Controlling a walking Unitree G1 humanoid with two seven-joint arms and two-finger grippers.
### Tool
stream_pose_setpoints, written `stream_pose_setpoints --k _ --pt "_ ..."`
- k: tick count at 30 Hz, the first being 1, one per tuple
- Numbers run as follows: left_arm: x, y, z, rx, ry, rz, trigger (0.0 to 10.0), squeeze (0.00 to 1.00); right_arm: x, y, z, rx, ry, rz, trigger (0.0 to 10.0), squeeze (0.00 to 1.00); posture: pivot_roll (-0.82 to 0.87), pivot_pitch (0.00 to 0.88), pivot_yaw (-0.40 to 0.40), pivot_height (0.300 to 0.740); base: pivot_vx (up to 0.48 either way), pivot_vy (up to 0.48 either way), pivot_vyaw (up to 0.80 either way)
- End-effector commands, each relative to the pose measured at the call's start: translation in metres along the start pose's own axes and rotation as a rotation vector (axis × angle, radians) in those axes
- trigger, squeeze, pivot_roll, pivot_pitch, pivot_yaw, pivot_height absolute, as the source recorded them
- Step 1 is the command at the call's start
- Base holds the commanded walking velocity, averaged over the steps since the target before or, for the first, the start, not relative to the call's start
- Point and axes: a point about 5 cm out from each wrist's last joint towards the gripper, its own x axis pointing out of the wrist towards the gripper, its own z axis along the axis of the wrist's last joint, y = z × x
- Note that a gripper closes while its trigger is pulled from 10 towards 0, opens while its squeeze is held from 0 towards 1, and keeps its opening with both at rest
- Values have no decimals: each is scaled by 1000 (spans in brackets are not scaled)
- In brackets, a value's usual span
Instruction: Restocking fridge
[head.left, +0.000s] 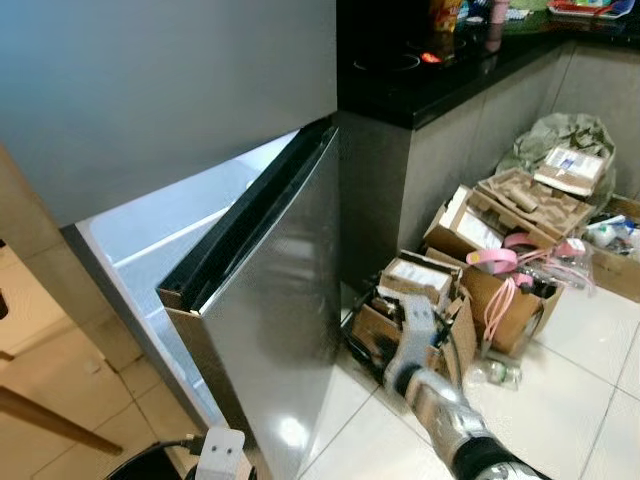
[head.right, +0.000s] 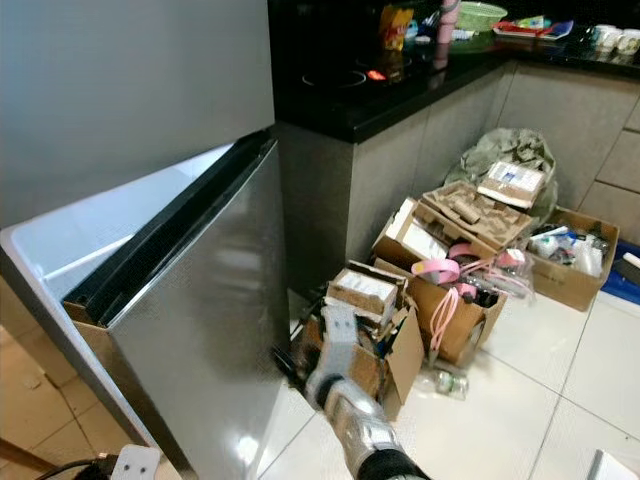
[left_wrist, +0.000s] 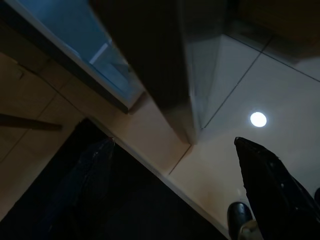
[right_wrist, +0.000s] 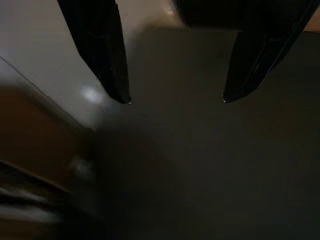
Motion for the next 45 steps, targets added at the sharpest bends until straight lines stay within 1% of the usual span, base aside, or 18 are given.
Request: stream_pose_setpoints --k 1,2,4,6,12,14,18,20,23,25,26,30,33,35,38,39,43,45 --pt "1 -4 0 52 7 -60 10000 0 -23 -48 -5 24 -10 -149 10000 0 30 98 44 707 0 0 0" --pt "1 -4 0 52 7 -60 10000 0 -23 -48 -5 24 -10 -149 10000 0 30 98 44 707 0 0 0" --pt "6 -15 10 99 -27 -126 10000 0 -39 -72 -12 -37 28 -205 10000 0 22 91 55 707 0 0 0" --pt "9 -24 17 139 -50 -189 10000 0 -46 -81 -15 -81 34 -235 10000 0 19 83 61 707 0 0 0" --pt "18 -46 41 248 -127 -337 10000 0 -52 -88 -23 -46 8 -290 10000 0 9 57 75 707 0 0 0" --pt "24 -55 62 299 -188 -392 10000 0 -52 -88 -24 -42 -14 -319 10000 0 7 52 80 707 0 0 0" --pt "30 -54 81 339 -238 -412 10000 0 -52 -86 -22 -36 -40 -329 10000 0 6 44 94 707 0 0 0" --pt "36 -42 101 410 -282 -378 10000 0 -51 -83 -18 -18 -72 -328 10000 0 9 46 102 707 0 0 0" --pt "39 -31 109 440 -296 -333 10000 0 -49 -81 -17 -5 -86 -313 10000 0 9 47 103 707 0 0 0" --pt "43 -19 116 429 -292 -273 10000 0 -45 -72 -17 -31 -67 -250 10000 0 11 53 104 707 0 0 0" --pt "43 -19 116 429 -292 -273 10000 0 -45 -72 -17 -31 -67 -250 10000 0 11 53 104 707 0 0 0" --pt "42 -19 112 386 -271 -283 10000 0 -46 -72 -31 -150 40 -230 10000 0 18 56 99 707 0 0 0" --pt "37 -31 85 290 -160 -349 10000 0 -52 -73 -51 -278 169 -190 10000 0 19 62 97 707 0 0 0" --pt "37 -31 85 290 -160 -349 10000 0 -52 -73 -51 -278 169 -190 10000 0 19 62 97 707 0 0 0" --pt "28 -48 59 173 -67 -410 10000 0 -59 -73 -67 -279 234 -172 10000 0 20 65 94 707 0 0 800" --pt "28 -48 59 173 -67 -410 10000 0 -59 -73 -67 -279 234 -172 10000 0 20 65 94 707 0 0 800" --pt "18 -52 47 35 -30 -399 10000 0 -63 -75 -72 -273 253 -164 10000 0 13 63 95 707 0 0 800" --pt "17 -51 46 23 -22 -394 10000 0 -63 -75 -72 -273 255 -162 10000 0 13 63 95 707 0 0 800"
